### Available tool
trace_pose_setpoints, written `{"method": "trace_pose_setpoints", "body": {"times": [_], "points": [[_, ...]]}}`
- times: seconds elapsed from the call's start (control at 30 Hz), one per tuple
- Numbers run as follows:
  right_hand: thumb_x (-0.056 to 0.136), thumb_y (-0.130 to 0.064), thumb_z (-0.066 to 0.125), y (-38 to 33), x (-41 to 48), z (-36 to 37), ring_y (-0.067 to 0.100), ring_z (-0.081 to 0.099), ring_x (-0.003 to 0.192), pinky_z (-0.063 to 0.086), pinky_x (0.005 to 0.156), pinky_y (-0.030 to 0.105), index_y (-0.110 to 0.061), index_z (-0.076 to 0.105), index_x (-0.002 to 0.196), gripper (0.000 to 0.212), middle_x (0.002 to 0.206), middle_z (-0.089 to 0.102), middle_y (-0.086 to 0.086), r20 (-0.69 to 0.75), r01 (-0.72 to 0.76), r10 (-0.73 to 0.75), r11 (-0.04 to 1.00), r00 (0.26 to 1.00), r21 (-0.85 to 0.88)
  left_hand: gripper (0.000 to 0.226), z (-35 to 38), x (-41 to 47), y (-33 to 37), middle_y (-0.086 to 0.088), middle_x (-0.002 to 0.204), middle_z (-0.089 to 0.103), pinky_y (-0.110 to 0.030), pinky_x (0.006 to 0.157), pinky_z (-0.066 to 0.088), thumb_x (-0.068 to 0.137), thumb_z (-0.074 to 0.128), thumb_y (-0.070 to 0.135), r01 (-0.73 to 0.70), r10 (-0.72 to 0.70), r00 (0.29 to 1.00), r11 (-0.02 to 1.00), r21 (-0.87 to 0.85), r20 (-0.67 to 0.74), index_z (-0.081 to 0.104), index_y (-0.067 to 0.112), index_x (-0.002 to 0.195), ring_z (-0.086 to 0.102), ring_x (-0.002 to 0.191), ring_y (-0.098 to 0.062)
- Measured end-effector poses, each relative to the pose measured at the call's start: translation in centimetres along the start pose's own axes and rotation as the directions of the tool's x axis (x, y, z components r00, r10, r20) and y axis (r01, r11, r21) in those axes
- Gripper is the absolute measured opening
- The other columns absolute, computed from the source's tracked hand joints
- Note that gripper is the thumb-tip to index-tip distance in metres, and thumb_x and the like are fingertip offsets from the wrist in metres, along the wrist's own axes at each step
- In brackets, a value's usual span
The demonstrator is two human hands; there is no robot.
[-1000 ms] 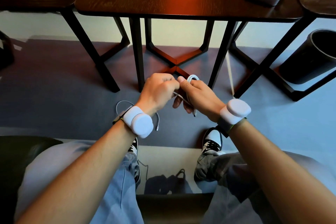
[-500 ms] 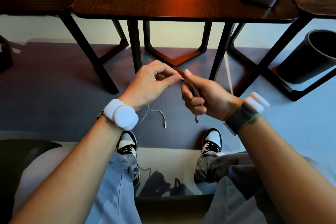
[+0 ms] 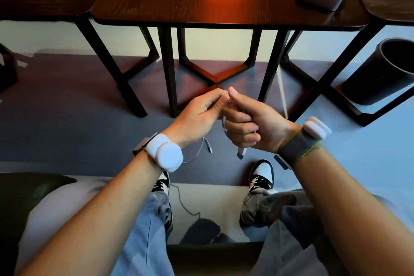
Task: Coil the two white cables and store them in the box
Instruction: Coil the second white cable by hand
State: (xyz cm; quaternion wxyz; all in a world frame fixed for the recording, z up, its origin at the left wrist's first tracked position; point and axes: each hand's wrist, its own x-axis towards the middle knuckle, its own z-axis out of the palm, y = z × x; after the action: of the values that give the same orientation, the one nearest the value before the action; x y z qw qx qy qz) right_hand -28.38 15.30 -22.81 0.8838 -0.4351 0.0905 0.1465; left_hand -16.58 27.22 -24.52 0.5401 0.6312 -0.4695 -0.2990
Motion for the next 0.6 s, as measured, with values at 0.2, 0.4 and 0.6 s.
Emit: {"method": "trace_pose_setpoints", "body": {"times": [0.2, 0.4, 0.6], "points": [[0.094, -0.047, 0.054, 0.0, 0.8, 0.3, 0.009, 0.018, 0.038, 0.022, 0.036, 0.019, -0.020, 0.038, 0.064, 0.043, 0.048, 0.017, -0.007, -0.380, 0.125, -0.159, 0.986, 0.911, -0.111, 0.007, 0.6, 0.1, 0.2, 0.011, 0.065, 0.049, -0.028, 0.055, 0.043, 0.103, 0.046, 0.022, 0.033, -0.053, 0.985, 0.992, -0.121, -0.167, 0.052, 0.021, 0.099, 0.045, 0.057, -0.011], [0.101, -0.038, 0.047, 0.9, 1.6, 0.6, 0.011, 0.036, 0.042, 0.029, 0.041, 0.020, -0.018, 0.041, 0.069, 0.038, 0.052, 0.036, -0.003, -0.426, 0.215, -0.235, 0.972, 0.874, -0.094, 0.023, 1.3, 0.3, 0.8, 0.013, 0.054, 0.039, -0.017, 0.040, 0.021, 0.105, 0.046, 0.034, 0.194, -0.306, 0.915, 0.904, -0.381, -0.261, 0.046, 0.023, 0.085, 0.029, 0.042, -0.006], [0.095, -0.031, 0.038, 0.6, 0.6, 1.1, 0.016, 0.044, 0.040, 0.038, 0.043, 0.024, -0.011, 0.053, 0.067, 0.038, 0.049, 0.049, 0.004, 0.028, 0.010, -0.013, 0.991, 1.000, 0.133, 0.035, 1.6, -0.2, 1.0, 0.005, 0.047, 0.055, -0.020, 0.043, 0.039, 0.097, 0.056, 0.040, 0.169, -0.266, 0.939, 0.909, -0.380, -0.218, 0.055, 0.032, 0.063, 0.052, 0.040, -0.016]]}}
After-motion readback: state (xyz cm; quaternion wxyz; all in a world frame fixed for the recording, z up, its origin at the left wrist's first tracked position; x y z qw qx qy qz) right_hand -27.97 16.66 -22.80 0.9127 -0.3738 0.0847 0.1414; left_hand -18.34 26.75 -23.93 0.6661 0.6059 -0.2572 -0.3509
